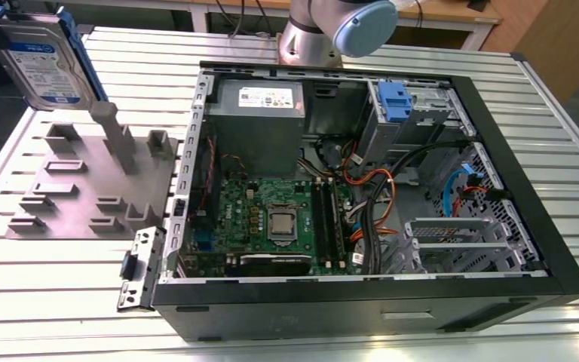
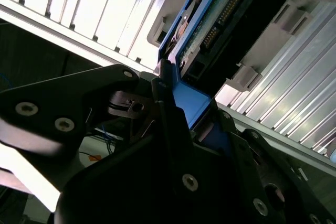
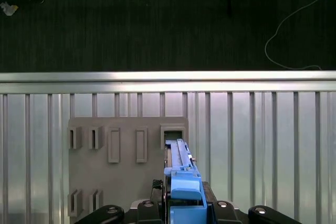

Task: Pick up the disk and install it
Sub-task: 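Pick up the disk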

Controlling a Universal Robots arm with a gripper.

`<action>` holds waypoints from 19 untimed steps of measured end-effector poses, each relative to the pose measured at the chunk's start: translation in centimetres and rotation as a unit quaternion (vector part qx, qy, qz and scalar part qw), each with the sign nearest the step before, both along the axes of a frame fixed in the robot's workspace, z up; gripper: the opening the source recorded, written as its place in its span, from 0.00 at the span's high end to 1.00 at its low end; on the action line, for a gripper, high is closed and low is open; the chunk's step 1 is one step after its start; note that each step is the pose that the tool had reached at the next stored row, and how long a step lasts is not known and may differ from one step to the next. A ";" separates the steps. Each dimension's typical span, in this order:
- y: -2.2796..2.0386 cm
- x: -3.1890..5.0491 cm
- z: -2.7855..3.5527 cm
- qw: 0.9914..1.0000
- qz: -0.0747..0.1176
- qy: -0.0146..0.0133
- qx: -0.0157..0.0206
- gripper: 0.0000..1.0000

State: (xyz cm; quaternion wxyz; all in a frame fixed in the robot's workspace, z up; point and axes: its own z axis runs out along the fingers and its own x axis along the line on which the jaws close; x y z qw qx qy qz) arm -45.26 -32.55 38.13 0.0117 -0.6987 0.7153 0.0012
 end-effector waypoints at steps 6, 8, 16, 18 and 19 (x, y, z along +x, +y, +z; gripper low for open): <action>0.00 0.00 0.10 1.000 0.000 0.000 0.000 0.64; 0.00 0.00 0.17 1.000 0.000 0.000 0.000 0.64; 0.00 0.00 0.50 1.000 0.000 0.000 0.000 0.64; 0.00 0.00 0.59 1.000 0.000 0.000 0.000 0.64; 0.00 0.00 0.63 1.000 0.000 0.000 0.000 0.64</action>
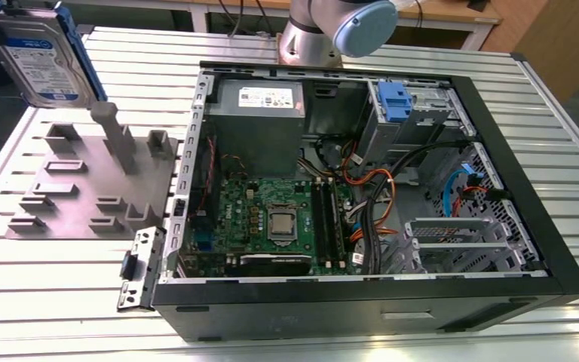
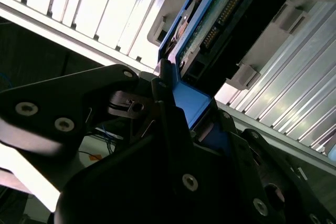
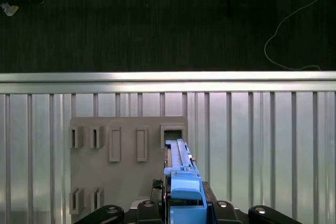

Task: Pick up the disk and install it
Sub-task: 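Pick up the disk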

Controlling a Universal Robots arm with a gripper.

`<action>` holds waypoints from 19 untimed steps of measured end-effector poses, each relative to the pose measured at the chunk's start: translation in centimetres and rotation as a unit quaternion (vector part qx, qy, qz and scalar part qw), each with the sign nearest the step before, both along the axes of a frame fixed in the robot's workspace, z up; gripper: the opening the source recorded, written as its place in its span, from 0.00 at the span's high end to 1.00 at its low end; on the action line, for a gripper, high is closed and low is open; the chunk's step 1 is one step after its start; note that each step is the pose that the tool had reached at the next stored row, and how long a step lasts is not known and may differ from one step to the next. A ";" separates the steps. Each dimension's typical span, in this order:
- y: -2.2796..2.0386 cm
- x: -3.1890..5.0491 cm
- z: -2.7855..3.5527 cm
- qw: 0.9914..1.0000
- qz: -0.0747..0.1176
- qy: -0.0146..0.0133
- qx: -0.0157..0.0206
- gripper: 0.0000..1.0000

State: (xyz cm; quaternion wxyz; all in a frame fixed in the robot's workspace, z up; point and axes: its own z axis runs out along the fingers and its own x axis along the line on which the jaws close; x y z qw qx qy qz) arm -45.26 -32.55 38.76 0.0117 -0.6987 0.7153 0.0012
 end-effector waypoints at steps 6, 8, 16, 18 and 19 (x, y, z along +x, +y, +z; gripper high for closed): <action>0.00 0.00 0.24 1.000 0.000 0.000 0.000 0.64; 0.00 0.00 0.31 1.000 0.000 0.000 0.000 0.64; 0.00 0.00 0.56 1.000 0.000 0.000 0.000 0.64; 0.00 0.00 0.62 1.000 0.000 0.000 0.000 0.64; 0.00 0.00 0.66 1.000 0.000 0.000 0.000 0.64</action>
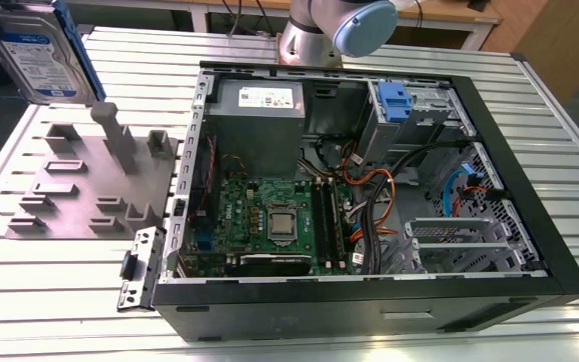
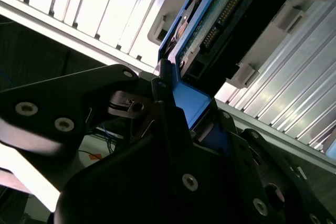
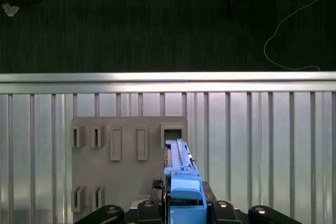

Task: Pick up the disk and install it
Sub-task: 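Pick up the disk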

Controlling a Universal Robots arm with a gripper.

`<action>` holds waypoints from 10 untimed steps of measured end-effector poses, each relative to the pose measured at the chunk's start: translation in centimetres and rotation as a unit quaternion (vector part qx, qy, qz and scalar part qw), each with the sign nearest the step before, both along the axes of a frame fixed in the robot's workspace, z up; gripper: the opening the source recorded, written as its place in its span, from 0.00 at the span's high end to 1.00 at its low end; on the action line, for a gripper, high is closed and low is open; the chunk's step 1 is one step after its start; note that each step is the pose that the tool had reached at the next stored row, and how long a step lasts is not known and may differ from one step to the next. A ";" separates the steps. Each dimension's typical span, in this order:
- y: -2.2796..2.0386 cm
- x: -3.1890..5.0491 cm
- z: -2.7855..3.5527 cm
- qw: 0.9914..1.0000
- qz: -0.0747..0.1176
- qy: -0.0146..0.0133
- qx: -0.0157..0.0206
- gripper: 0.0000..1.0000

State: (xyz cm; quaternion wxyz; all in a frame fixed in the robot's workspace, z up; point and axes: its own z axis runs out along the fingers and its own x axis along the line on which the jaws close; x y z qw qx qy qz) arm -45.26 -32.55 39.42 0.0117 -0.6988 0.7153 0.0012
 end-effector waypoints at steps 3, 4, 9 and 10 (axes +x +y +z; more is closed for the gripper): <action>0.00 0.00 0.09 1.000 0.000 0.000 0.000 0.64; 0.00 0.00 0.12 1.000 0.000 0.000 0.000 0.64; 0.00 0.00 0.26 1.000 0.000 0.000 0.000 0.64; 0.00 0.00 0.30 1.000 0.000 0.000 0.000 0.64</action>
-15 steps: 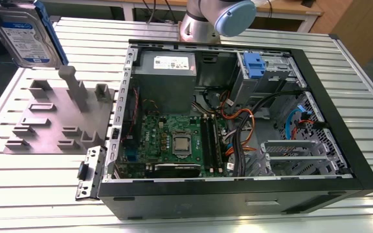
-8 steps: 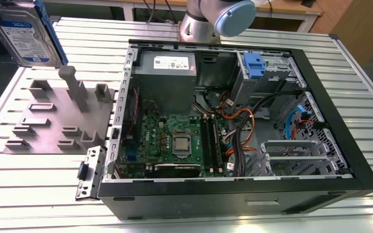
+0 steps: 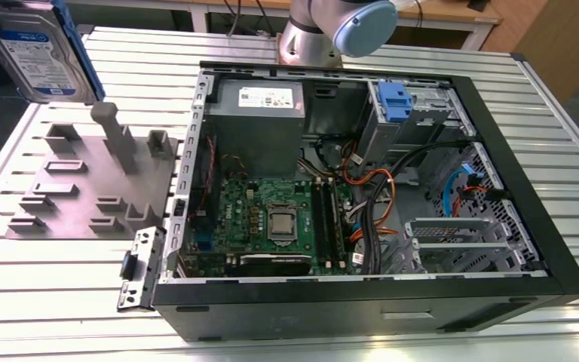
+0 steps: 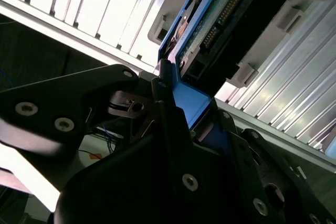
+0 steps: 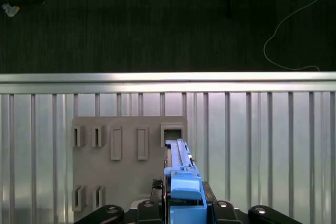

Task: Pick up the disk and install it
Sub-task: 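Pick up the disk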

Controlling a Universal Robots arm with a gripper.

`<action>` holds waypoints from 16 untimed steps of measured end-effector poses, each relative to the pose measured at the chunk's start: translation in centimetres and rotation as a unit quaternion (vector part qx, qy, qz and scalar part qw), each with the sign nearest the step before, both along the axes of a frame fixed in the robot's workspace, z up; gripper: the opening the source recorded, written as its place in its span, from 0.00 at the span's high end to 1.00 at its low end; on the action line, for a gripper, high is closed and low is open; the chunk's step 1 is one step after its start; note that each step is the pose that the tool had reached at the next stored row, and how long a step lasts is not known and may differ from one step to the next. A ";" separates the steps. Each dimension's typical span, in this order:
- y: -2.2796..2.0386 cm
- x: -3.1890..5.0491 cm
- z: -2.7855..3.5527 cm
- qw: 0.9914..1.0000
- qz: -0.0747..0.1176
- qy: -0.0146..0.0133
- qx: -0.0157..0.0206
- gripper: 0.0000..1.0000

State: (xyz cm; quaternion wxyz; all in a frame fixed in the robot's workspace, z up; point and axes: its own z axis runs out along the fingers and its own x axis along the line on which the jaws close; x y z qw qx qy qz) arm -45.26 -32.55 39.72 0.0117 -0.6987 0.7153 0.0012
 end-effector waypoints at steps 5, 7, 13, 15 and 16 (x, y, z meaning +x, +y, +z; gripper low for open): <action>0.00 0.00 0.23 1.000 0.000 0.000 0.000 0.64; 0.00 0.00 0.37 1.000 0.000 0.000 0.000 0.64; 0.00 0.00 0.54 1.000 0.000 0.000 0.000 0.64; 0.00 0.00 0.56 1.000 0.000 0.000 0.000 0.64; 0.00 0.00 0.59 1.000 0.000 0.000 0.000 0.64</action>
